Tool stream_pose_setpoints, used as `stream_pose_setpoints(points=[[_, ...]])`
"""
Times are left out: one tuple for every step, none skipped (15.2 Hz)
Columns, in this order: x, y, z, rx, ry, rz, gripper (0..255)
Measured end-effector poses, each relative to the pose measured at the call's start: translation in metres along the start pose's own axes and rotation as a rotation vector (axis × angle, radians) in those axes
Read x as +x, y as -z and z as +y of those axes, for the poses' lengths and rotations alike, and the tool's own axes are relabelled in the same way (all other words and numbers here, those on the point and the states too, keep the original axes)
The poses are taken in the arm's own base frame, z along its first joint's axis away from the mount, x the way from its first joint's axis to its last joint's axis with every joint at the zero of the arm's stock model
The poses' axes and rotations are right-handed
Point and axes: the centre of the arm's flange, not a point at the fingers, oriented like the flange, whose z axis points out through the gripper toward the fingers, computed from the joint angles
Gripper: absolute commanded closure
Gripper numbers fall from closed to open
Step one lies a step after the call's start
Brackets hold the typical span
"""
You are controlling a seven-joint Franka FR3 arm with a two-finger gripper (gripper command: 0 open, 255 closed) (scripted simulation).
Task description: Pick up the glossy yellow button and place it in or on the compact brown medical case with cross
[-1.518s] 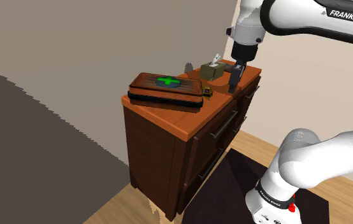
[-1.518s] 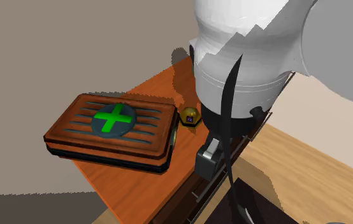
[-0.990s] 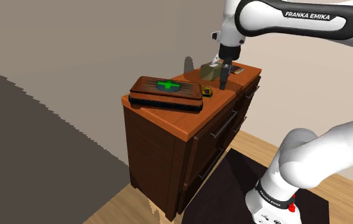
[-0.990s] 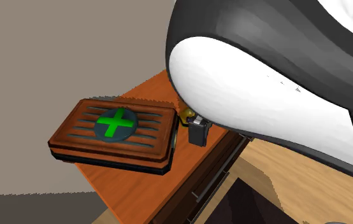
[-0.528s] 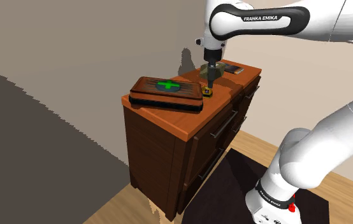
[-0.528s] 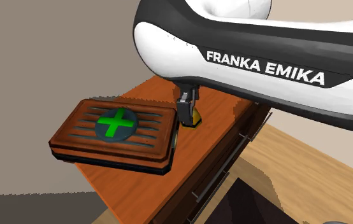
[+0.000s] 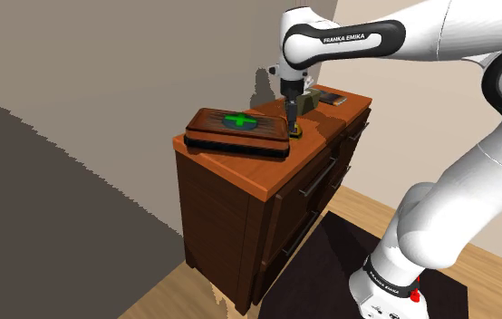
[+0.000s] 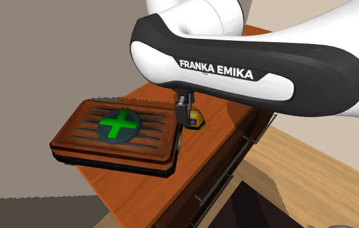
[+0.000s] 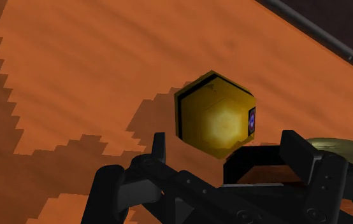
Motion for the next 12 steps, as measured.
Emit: stream_pose_setpoints(points=[[0.000,-0.006,0.000,0.000,0.000,0.000,0],[0.000,-0.013,-0.001,0.000,0.000,0.000,0],[0.001,-0.016,-0.001,0.000,0.000,0.000,0],[0.001,-0.018,0.000,0.000,0.000,0.000,0],[0.001,-0.019,0.000,0.000,0.000,0.000,0],[0.001,-0.020,0.000,0.000,0.001,0.000,0],[0.001,-0.020,0.000,0.000,0.001,0.000,0],[0.000,-0.020,0.000,0.000,0.001,0.000,0],[0.000,-0.020,0.000,0.000,0.001,0.000,0],[0.000,-0.020,0.000,0.000,0.000,0.000,255],[0.000,-0.019,0.000,-0.001,0.000,0.001,255],[0.000,-0.019,0.000,0.000,0.000,0.001,255]])
